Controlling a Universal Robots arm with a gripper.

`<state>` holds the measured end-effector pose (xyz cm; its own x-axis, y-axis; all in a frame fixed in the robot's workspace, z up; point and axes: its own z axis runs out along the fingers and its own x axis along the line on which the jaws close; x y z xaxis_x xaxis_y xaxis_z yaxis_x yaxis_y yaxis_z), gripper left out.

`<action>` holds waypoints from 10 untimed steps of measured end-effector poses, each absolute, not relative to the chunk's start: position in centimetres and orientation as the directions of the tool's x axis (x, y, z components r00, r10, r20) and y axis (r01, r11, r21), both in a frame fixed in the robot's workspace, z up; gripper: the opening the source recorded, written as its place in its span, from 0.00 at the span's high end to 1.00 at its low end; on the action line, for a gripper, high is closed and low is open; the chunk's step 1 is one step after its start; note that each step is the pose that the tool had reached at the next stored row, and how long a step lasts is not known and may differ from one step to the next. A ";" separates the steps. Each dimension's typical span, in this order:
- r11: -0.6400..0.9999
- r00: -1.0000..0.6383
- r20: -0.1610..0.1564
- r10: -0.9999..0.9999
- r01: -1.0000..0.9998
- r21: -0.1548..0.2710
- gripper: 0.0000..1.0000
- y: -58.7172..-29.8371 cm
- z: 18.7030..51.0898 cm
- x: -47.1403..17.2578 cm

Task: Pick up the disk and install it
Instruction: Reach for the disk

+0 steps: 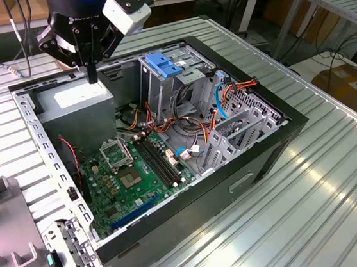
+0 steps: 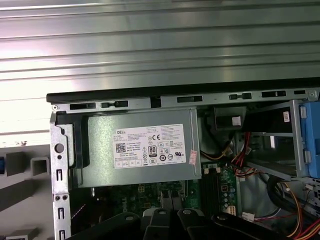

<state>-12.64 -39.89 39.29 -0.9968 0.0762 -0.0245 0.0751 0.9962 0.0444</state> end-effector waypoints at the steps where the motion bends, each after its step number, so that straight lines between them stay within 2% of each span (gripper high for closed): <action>1: 0.996 -0.997 -0.024 0.076 0.075 0.044 0.89 -39.9 39.3 -12.7; 10: 0.996 -0.997 -0.024 0.076 0.075 0.044 0.89 -39.9 39.3 -12.9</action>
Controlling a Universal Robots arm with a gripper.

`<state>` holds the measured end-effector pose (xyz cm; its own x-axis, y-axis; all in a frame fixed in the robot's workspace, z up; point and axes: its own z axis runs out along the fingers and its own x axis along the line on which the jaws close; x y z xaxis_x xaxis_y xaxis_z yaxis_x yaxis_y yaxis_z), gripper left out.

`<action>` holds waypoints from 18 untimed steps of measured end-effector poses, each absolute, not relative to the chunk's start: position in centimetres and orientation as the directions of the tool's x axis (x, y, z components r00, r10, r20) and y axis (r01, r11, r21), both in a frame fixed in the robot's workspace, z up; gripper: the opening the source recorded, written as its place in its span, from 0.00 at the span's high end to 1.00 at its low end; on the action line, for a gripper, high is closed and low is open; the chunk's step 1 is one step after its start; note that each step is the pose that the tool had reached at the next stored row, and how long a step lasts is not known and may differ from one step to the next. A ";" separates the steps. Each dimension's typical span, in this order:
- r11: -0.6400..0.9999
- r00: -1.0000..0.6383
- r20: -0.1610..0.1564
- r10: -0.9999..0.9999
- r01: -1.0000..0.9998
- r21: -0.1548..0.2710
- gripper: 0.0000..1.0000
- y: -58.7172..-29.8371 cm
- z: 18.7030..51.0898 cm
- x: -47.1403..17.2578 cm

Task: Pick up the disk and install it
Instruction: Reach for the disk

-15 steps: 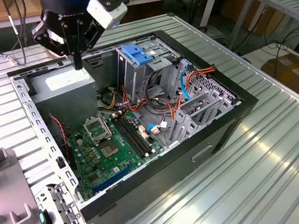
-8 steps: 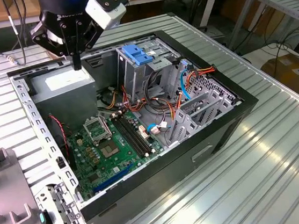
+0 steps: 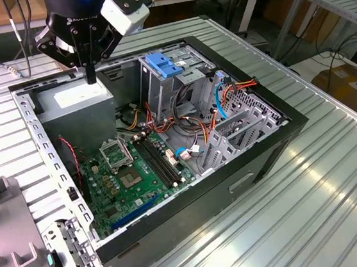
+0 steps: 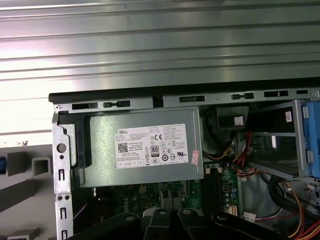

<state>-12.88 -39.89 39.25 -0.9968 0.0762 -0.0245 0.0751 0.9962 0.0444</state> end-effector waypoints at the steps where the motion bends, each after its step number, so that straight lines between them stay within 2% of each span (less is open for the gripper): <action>1: 0.996 -0.997 -0.024 0.076 0.075 0.044 0.89 -39.9 39.2 -12.9; 18: 0.996 -0.997 -0.024 0.076 0.075 0.044 0.89 -39.9 39.2 -14.2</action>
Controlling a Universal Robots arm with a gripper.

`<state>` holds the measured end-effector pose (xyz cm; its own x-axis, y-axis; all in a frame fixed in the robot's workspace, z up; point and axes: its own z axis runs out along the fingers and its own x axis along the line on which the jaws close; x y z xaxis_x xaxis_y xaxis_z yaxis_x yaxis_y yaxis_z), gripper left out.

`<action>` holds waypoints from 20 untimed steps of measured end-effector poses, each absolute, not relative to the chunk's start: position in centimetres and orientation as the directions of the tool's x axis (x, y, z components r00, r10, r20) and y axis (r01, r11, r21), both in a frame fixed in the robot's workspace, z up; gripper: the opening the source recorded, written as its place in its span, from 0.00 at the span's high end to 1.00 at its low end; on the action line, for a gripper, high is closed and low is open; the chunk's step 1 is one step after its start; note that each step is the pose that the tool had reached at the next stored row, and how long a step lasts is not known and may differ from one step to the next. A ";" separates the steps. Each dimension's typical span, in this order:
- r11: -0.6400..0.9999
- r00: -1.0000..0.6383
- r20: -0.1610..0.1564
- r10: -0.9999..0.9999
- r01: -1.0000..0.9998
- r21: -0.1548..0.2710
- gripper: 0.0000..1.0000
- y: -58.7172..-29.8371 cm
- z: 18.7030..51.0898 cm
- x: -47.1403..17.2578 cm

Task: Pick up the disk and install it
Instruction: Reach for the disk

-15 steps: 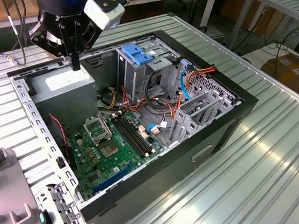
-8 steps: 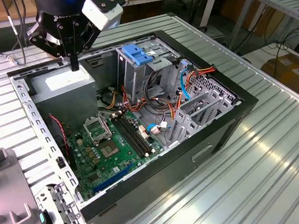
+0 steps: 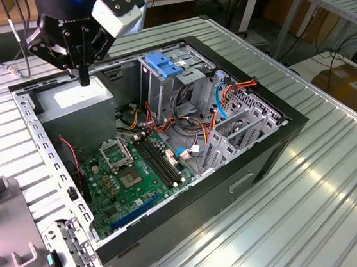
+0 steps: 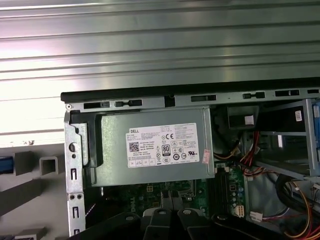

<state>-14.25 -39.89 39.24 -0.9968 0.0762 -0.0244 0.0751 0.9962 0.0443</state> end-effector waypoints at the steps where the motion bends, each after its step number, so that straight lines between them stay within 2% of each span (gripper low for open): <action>1: 0.996 -0.997 -0.024 0.076 0.075 0.044 0.89 -39.9 39.2 -14.4; 20: 0.996 -0.997 -0.024 0.076 0.075 0.044 0.89 -39.9 39.2 -17.2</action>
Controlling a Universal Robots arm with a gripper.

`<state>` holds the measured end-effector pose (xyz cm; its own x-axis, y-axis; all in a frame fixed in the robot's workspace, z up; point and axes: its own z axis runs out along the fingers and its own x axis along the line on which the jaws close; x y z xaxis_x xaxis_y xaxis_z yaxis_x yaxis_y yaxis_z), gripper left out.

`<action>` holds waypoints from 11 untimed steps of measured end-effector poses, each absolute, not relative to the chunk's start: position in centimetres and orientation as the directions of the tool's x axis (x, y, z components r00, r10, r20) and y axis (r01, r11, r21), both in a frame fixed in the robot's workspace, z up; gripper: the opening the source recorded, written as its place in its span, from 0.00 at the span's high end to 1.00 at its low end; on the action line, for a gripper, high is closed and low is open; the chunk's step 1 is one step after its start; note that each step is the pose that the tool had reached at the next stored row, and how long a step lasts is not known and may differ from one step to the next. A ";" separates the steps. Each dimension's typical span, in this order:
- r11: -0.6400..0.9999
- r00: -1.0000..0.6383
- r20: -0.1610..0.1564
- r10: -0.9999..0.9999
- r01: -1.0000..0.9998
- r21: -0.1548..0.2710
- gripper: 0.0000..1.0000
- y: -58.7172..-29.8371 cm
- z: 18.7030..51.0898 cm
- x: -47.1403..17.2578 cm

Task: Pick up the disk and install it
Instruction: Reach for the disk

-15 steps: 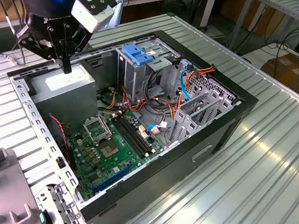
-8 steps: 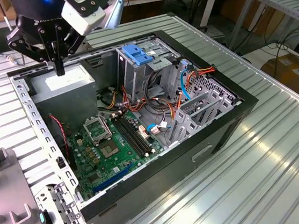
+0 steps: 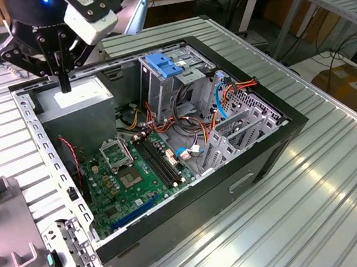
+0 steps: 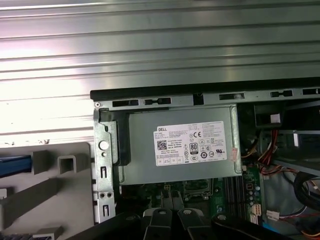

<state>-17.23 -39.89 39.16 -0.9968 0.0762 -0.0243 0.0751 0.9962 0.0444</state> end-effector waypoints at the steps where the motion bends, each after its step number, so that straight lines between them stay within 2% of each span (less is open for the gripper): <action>1: 0.996 -0.997 -0.024 0.076 0.075 0.044 0.89 -39.9 39.2 -17.3; 11: 0.996 -0.997 -0.024 0.076 0.075 0.044 0.89 -39.9 39.1 -18.4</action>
<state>-18.44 -39.89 39.10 -0.9968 0.0762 -0.0243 0.0751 0.9962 0.0444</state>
